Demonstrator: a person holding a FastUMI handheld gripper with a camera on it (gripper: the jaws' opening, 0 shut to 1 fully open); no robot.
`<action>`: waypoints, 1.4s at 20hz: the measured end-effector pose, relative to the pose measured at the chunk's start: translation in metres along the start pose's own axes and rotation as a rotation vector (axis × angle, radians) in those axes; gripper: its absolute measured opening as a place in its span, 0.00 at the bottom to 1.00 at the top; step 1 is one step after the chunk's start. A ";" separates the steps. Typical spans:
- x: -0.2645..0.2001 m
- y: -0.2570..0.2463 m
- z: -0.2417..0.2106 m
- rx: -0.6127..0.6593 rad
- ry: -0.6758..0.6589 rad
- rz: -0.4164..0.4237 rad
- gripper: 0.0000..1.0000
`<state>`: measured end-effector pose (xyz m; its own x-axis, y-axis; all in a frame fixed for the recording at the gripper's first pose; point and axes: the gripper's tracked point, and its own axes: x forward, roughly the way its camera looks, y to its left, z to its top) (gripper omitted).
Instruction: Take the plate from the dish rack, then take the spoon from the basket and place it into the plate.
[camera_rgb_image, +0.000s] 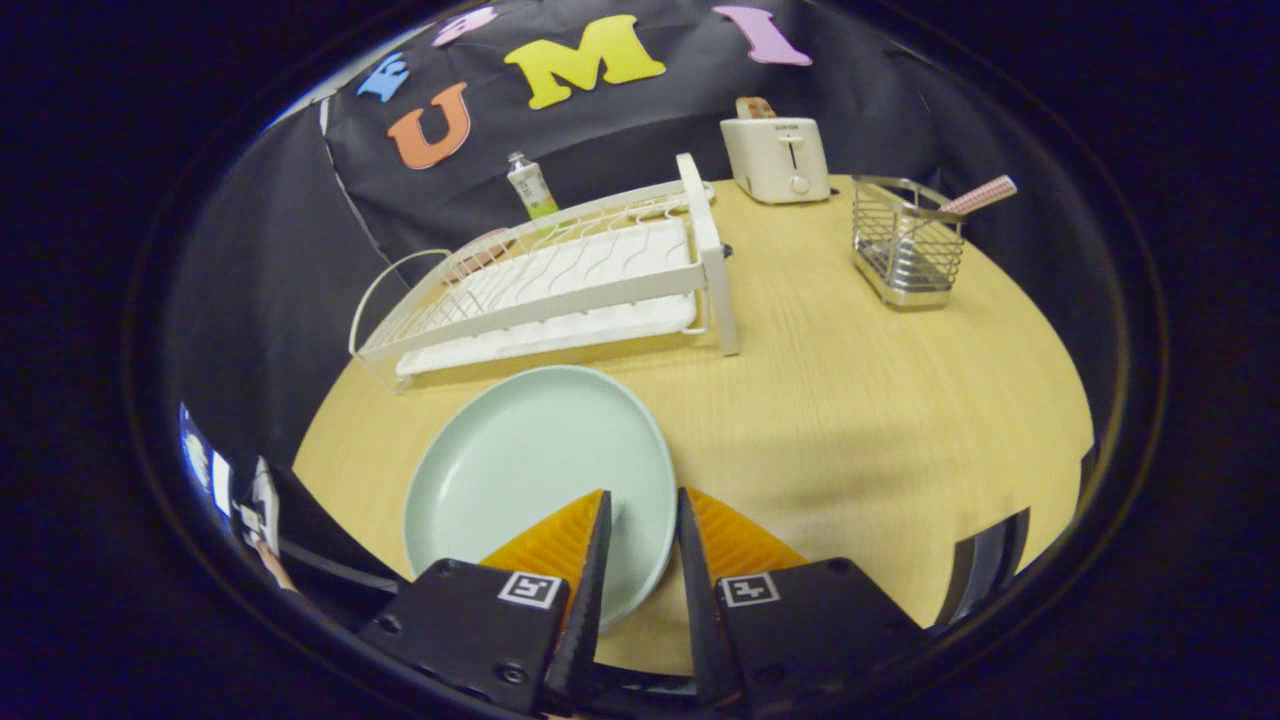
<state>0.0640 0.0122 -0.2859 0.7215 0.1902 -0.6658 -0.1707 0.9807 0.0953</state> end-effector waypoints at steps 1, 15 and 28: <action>-0.001 -0.005 0.004 -0.035 -0.048 -0.031 0.45; -0.032 -0.159 0.089 0.010 -0.460 -0.271 0.99; 0.003 -0.227 0.185 0.054 -0.569 -0.146 0.96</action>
<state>0.2294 -0.2011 -0.1723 0.9841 0.0329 -0.1744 -0.0192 0.9966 0.0799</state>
